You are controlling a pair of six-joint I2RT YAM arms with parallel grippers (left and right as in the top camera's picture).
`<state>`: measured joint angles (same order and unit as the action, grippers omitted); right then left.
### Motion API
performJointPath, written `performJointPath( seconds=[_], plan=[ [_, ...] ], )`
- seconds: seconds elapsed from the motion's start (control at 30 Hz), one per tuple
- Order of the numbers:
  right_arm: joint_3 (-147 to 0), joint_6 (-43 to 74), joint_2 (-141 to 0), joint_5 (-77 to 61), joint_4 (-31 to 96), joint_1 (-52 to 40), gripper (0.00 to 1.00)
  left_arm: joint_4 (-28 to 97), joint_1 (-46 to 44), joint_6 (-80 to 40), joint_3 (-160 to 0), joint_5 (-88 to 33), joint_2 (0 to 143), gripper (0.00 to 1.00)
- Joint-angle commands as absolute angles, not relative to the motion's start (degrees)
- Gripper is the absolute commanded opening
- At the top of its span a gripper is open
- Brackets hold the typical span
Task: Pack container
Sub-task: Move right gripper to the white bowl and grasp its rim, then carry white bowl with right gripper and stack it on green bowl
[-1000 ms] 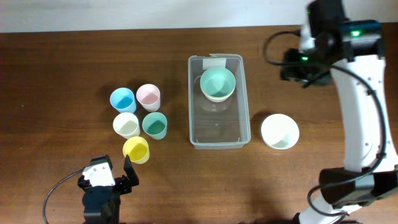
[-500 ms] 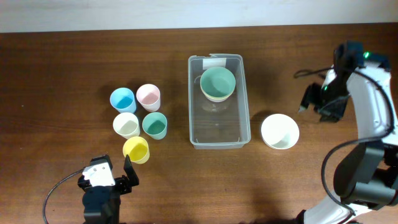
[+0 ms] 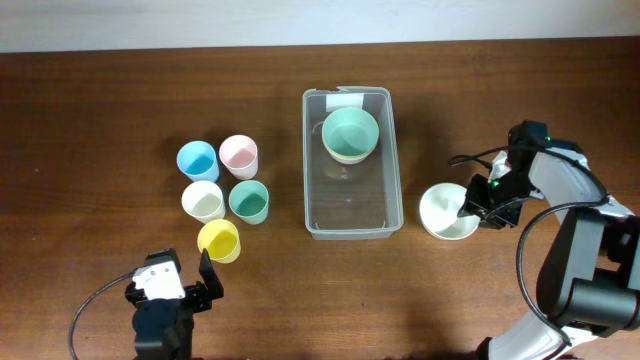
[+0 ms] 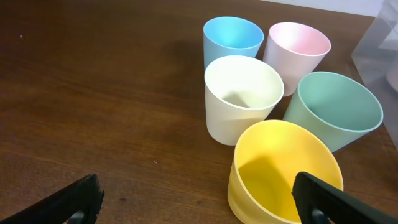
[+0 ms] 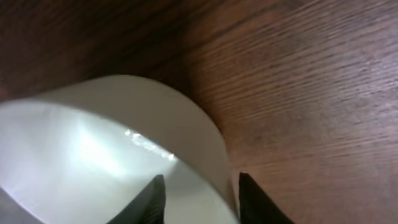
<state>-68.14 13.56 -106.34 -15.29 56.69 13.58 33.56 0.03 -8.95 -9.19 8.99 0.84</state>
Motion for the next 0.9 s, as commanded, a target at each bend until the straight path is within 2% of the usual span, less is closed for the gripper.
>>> performJointPath(
  seconds=[0.0,0.1,0.17,0.33,0.4,0.43,0.67,0.87],
  plan=[
    [-67.7,15.5,-106.5,-16.3,56.1,13.6,0.34,33.5,0.2,-8.1,-8.9,8.6,0.4,1.0],
    [-67.6,15.5,-106.5,-15.6,55.6,13.6,0.31,33.5,0.2,-8.1,-8.9,8.6,0.4,0.99],
    [-67.1,15.6,-106.5,-15.5,54.2,13.6,0.19,33.5,0.2,-8.1,-8.9,8.6,0.4,0.99],
    [-64.8,16.4,-106.5,-15.4,49.3,13.6,0.16,33.5,0.2,-8.1,-8.9,8.6,0.4,0.99],
    [-64.5,16.4,-106.5,-15.5,48.3,13.6,0.06,33.5,0.2,-8.1,-8.9,8.6,0.4,0.99],
    [-64.5,16.4,-106.5,-15.5,48.0,13.6,0.04,33.5,0.2,-8.1,-8.9,8.6,0.4,0.99],
    [-69.6,13.7,-104.0,-18.1,51.7,13.6,0.04,33.5,0.2,-8.1,-8.9,8.6,0.4,0.99],
    [-83.9,13.8,-96.1,-18.5,62.8,10.7,0.04,33.5,0.2,-8.1,-8.9,8.6,0.4,0.99]
  ],
)
